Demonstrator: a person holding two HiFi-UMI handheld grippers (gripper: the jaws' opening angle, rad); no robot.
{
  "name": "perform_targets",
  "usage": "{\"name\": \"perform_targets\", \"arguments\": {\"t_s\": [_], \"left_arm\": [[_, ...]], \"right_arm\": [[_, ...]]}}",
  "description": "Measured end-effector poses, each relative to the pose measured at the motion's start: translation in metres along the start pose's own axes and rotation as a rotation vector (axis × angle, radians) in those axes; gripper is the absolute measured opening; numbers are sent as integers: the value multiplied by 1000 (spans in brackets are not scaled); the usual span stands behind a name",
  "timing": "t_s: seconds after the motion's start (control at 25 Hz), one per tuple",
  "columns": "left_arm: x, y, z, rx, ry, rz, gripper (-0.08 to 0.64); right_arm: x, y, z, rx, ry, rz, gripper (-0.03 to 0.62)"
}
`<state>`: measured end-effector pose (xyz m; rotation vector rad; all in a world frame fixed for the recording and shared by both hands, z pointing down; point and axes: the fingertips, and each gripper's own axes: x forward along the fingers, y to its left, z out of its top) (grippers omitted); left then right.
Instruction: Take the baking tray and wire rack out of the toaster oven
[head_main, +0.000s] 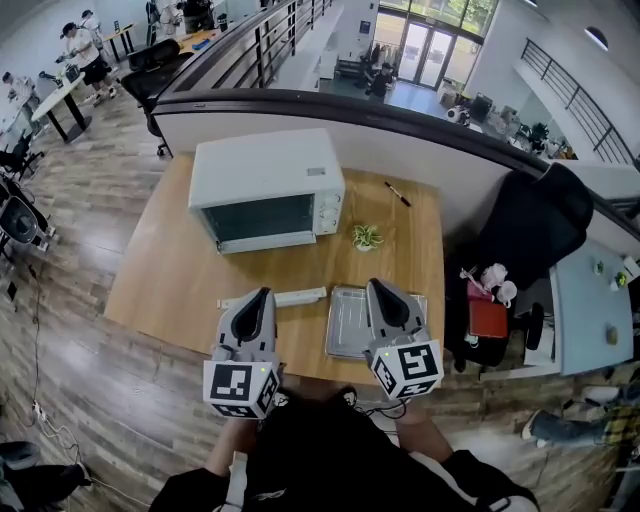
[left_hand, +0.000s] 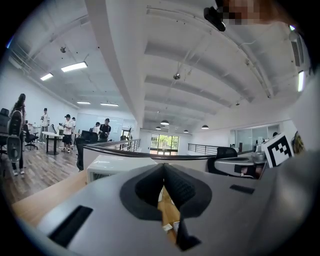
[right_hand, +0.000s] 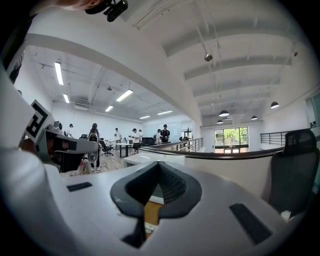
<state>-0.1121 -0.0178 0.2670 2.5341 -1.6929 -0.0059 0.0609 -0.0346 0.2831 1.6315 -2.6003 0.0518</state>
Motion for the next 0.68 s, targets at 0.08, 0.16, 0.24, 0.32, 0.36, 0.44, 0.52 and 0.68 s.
{"name": "perform_targets", "arguments": {"t_s": [0.08, 0.16, 0.24, 0.32, 0.36, 0.44, 0.52, 0.68], "left_arm": [[0, 1, -1, 0, 2, -1, 23], [-2, 4, -1, 0, 3, 2, 23], [-3, 6, -3, -1, 4, 7, 23], [-4, 8, -4, -7, 6, 11, 23], [-5, 8, -5, -11, 7, 11, 23], [-6, 8, -7, -16, 8, 10, 23], [-6, 8, -7, -17, 10, 7, 23], [-4, 12, -6, -17, 11, -1, 23]], "right_arm": [[1, 1, 0, -3, 0, 0, 6], [1, 4, 1, -7, 0, 1, 6], [2, 7, 1, -10, 0, 6, 6], [3, 9, 0, -16, 4, 11, 6], [3, 9, -1, -18, 6, 13, 6], [2, 11, -2, -22, 12, 16, 6], [3, 12, -2, -23, 14, 18, 6], [6, 16, -2, -24, 14, 17, 6]]}}
